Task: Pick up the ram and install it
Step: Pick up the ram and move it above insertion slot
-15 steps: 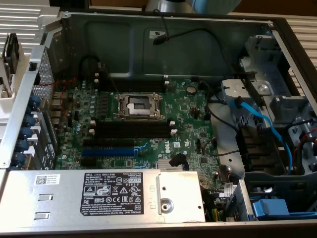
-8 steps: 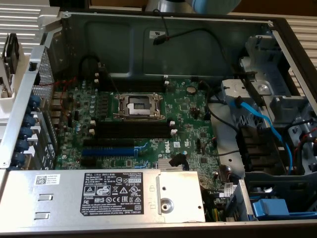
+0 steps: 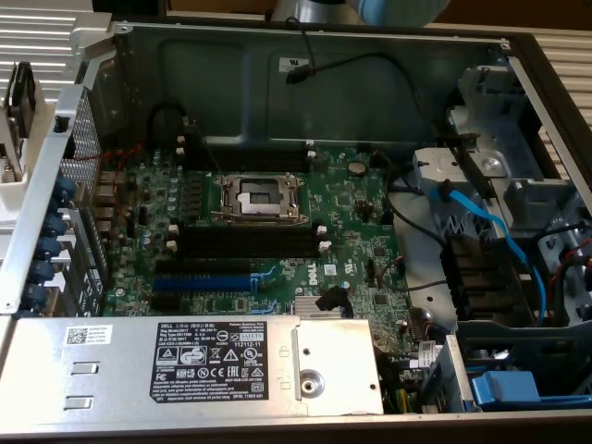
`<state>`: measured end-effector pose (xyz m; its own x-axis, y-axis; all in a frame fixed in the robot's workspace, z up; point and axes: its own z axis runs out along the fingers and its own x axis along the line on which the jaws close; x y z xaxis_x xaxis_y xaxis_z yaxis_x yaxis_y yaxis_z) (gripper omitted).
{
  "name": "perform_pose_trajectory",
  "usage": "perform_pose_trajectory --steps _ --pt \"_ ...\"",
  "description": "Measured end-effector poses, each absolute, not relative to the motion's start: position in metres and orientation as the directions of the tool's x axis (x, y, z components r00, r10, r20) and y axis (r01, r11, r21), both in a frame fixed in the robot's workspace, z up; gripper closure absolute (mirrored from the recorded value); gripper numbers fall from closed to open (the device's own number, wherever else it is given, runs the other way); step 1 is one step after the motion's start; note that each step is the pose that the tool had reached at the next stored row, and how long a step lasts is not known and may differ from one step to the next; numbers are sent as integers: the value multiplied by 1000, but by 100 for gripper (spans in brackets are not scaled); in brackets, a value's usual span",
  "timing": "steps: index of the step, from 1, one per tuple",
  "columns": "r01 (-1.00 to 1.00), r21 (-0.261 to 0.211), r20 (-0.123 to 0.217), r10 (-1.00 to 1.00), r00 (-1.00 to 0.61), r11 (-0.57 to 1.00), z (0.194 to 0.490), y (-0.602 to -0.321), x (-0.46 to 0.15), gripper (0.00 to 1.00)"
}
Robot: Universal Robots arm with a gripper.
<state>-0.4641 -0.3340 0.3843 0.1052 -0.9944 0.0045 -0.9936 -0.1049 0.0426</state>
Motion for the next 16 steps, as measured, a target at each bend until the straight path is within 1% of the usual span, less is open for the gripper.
perform_pose_trajectory --steps 4,9,16 --pt "-994 14 8 -994 105 -105 382 -334 -472 90" --pt "-994 -4 10 -994 107 -107 378 -334 -477 90" --pt "-993 -10 11 -993 121 -121 368 -337 -478 90"
